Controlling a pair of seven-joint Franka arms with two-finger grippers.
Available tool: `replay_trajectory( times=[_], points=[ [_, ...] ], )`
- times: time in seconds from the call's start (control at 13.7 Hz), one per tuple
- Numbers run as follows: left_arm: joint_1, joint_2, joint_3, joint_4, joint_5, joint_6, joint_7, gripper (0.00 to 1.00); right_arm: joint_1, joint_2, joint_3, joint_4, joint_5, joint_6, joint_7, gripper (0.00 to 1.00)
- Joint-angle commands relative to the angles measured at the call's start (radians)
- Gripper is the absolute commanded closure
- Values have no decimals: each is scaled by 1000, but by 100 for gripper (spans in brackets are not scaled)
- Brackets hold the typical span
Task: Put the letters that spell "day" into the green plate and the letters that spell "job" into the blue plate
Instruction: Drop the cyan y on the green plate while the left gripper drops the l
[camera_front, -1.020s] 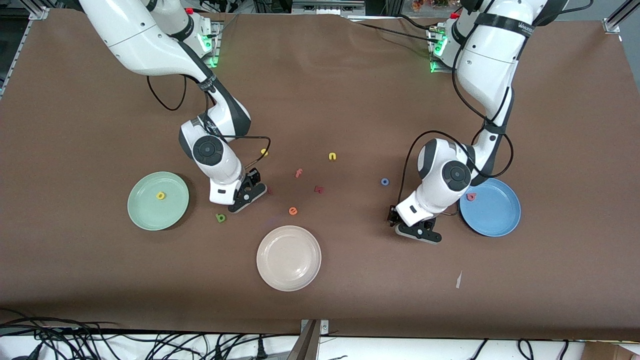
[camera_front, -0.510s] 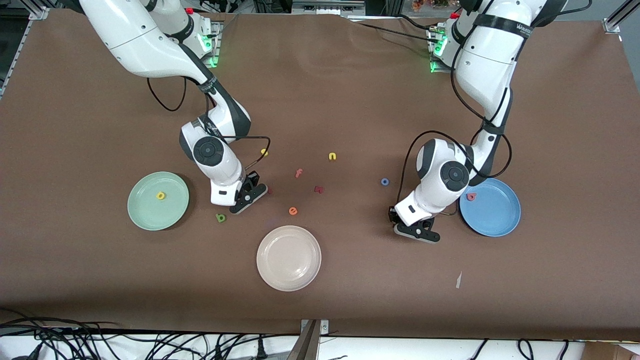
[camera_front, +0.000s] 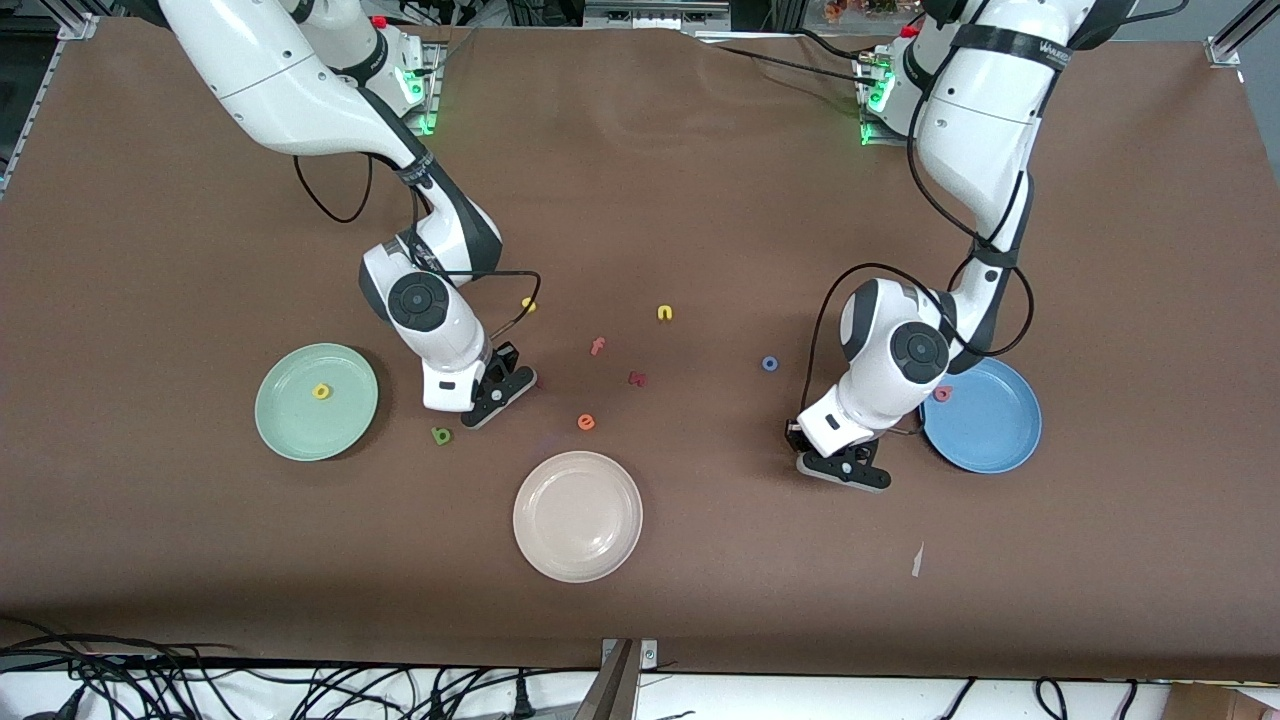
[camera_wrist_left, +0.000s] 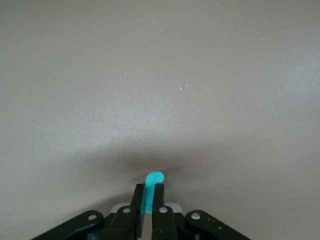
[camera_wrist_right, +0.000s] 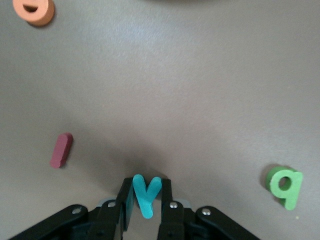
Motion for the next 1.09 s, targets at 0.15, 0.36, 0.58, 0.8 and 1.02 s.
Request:
replay_trajectory(
  times=[0.15, 0.36, 0.58, 0.8, 1.02],
  points=[
    [-6, -53, 17, -33, -17, -28, 30, 98, -21, -11, -1, 143, -3, -271, -9, 100],
    [37, -119, 19, -83, -17, -84, 105, 99, -93, -42, -6, 145, -1, -393, -18, 100],
    [135, -205, 19, -184, -16, -104, 270, 98, -114, -134, -65, 88, -1, -450, -80, 100],
    [253, -289, 19, -302, -17, -109, 502, 98, -116, -181, -136, 19, 0, -421, -152, 100],
    [354, -349, 19, -387, -17, -110, 656, 98, -151, -246, -163, -117, 55, -262, -247, 100]
  ],
)
